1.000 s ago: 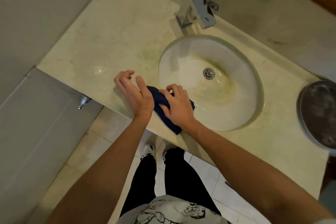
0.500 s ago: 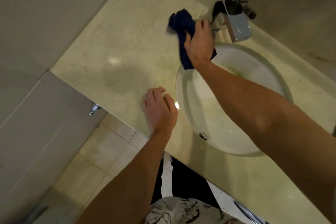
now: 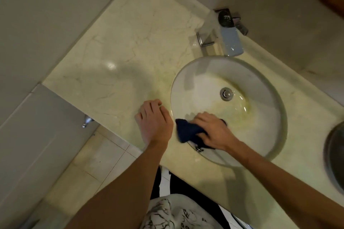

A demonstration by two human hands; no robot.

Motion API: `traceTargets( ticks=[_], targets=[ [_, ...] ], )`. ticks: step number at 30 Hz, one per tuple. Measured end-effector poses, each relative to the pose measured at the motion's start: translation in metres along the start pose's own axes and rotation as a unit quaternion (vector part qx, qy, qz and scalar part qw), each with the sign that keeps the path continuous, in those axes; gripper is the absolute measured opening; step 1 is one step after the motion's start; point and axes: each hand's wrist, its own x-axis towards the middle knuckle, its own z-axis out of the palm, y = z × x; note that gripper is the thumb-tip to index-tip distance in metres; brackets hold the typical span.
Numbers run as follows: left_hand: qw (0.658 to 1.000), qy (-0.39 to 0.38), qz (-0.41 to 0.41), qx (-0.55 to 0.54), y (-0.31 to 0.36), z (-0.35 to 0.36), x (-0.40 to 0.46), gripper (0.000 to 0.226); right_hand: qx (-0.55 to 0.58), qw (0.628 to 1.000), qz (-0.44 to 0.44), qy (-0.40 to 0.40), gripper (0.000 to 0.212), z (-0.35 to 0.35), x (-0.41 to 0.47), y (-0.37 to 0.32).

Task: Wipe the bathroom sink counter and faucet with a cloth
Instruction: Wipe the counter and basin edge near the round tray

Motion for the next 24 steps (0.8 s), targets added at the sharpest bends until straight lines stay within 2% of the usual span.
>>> traceTargets(
  ticks=[4,7,11,13,14,15,17,19,21,24],
  targets=[
    [1.000,0.008,0.007,-0.004,0.000,0.001,0.000,0.019,0.046,0.992,0.069,0.091,0.028,0.006,0.049,-0.020],
    [1.000,0.005,0.011,0.003,0.001,0.001,-0.001,0.020,0.079,0.968,0.158,0.181,0.023,-0.006,0.097,-0.019],
    [1.000,0.001,0.007,0.011,0.002,0.000,0.000,0.020,0.108,0.887,0.322,0.314,0.035,-0.035,0.133,0.006],
    [1.000,-0.003,0.005,0.008,0.001,0.000,0.000,0.021,0.133,0.854,0.357,0.355,0.035,-0.045,0.130,0.020],
    [1.000,-0.004,0.006,0.006,0.001,0.001,0.000,0.021,0.131,0.857,0.345,0.360,0.035,-0.046,0.124,0.024],
    [1.000,-0.003,0.007,0.006,0.001,0.001,0.000,0.022,0.110,0.877,0.311,0.350,0.034,-0.046,0.116,0.027],
    [1.000,-0.001,0.009,0.003,0.000,0.001,0.000,0.023,0.015,0.942,0.178,0.283,0.035,-0.044,0.101,0.031],
    [1.000,-0.001,0.008,0.004,0.000,0.002,0.000,0.022,-0.088,0.976,0.030,0.198,0.037,-0.043,0.097,0.039],
    [1.000,0.003,0.007,0.006,0.000,0.002,0.000,0.021,-0.195,0.968,-0.056,0.148,0.039,-0.048,0.105,0.047],
    [1.000,0.008,0.006,0.004,0.000,0.004,0.000,0.018,-0.311,0.941,-0.071,0.112,0.051,-0.069,0.123,0.067]
  ],
)
